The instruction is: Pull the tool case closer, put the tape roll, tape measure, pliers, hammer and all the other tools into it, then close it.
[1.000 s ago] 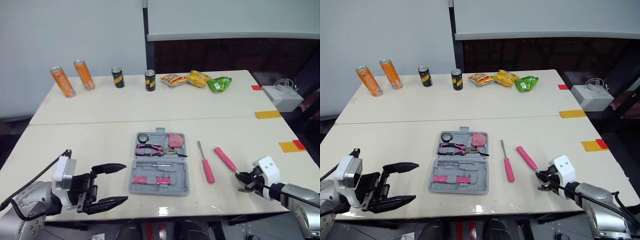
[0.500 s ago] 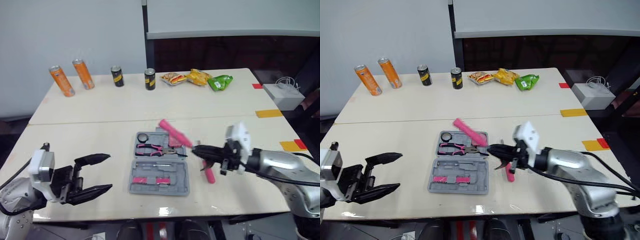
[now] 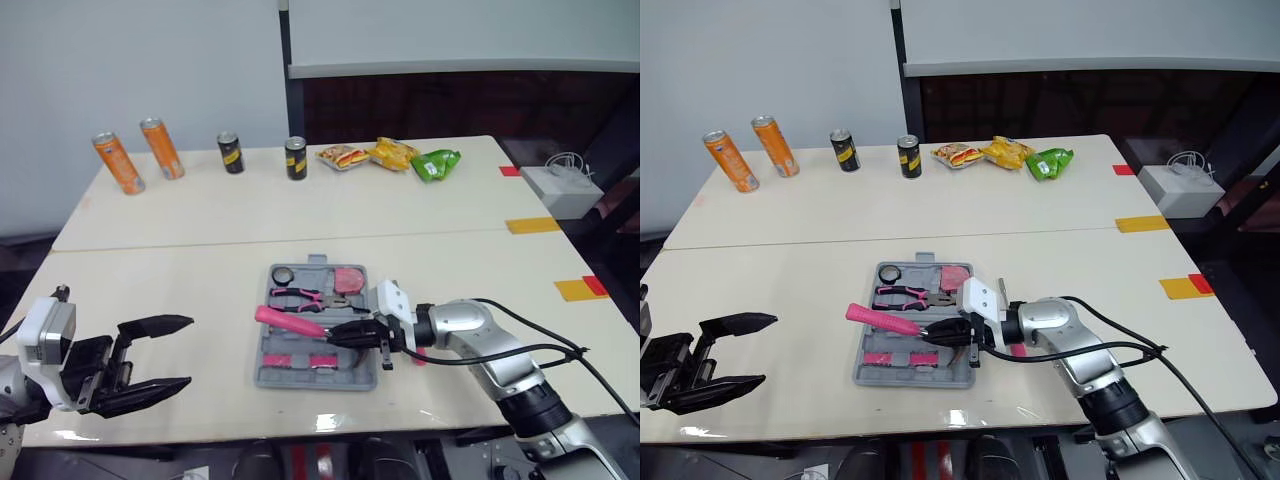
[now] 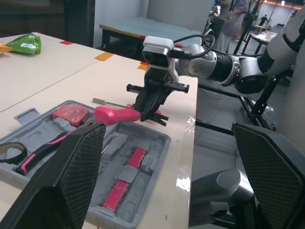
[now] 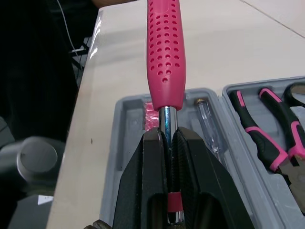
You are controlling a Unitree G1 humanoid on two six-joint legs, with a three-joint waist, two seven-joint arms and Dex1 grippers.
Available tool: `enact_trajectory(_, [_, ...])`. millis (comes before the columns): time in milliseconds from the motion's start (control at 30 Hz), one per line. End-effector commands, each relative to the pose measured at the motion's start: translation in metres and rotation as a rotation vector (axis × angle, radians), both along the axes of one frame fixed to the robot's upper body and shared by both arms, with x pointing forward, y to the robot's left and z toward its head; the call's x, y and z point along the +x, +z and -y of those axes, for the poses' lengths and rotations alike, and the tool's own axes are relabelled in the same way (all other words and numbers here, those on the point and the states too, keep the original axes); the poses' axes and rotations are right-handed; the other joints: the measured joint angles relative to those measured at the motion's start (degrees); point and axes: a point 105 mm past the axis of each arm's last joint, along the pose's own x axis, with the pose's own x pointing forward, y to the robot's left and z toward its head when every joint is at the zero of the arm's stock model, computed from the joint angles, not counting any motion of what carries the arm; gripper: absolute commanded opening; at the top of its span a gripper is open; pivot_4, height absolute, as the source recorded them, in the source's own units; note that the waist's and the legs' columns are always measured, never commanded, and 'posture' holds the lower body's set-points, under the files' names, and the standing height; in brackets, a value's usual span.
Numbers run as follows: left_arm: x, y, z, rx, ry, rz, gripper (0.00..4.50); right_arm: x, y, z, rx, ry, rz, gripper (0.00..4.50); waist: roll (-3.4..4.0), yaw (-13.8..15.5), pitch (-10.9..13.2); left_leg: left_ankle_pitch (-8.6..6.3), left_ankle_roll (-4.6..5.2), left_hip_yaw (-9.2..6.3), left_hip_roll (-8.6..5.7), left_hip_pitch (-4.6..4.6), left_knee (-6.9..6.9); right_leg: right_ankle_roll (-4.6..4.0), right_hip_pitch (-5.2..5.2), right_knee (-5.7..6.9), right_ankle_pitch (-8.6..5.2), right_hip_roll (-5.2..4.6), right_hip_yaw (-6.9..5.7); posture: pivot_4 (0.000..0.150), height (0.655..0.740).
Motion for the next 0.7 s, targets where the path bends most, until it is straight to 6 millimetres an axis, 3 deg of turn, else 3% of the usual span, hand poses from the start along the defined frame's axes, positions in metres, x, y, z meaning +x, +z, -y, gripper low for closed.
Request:
enact_trajectory(33, [-0.005,0.006,-0.007,0.031,-0.004,0.027,4.50,0.006,0.008,-0.010,0.018,0.056,0.085,0.02,-0.02,-0.1,0.0,0.00,0.00,0.01,0.03,0.00,0.00,-0.01,0.00,0.01,0.00,0.02,0.00,0.150,0.7400])
enact_trajectory(367, [-0.008,0.002,-0.019,0.056,0.038,0.015,4.50,0.008,-0.014,-0.015,-0.015,0.088,0.086,0.02,-0.06,0.1,0.0,0.09,0.16,-0.02,0.03,0.04,0.11,-0.05,0.01,0.02,0.02,0.02,-0.01,0.150,0.7400])
enact_trajectory(467, [-0.010,-0.001,-0.021,0.063,0.045,0.008,4.50,0.011,-0.013,-0.015,-0.075,0.073,0.097,0.02,-0.06,0.1,0.0,0.09,0.15,-0.02,0.04,0.05,0.11,-0.08,0.02,0.05,0.03,0.02,-0.01,0.150,0.7400])
enact_trajectory(600, [-0.009,-0.003,-0.022,0.064,0.052,0.002,4.50,0.015,0.009,-0.022,-0.097,0.059,0.128,0.02,-0.07,0.0,0.0,0.09,0.14,-0.01,0.04,0.08,0.11,-0.12,0.02,0.10,0.05,0.03,0.00,0.150,0.7400])
enact_trajectory(700, [-0.009,-0.005,-0.020,0.061,0.048,0.001,4.50,0.014,0.002,-0.025,-0.117,0.060,0.110,0.02,-0.16,0.1,0.0,0.09,0.08,-0.01,0.08,0.12,0.11,-0.13,0.02,0.15,0.06,0.06,0.00,0.150,0.7400])
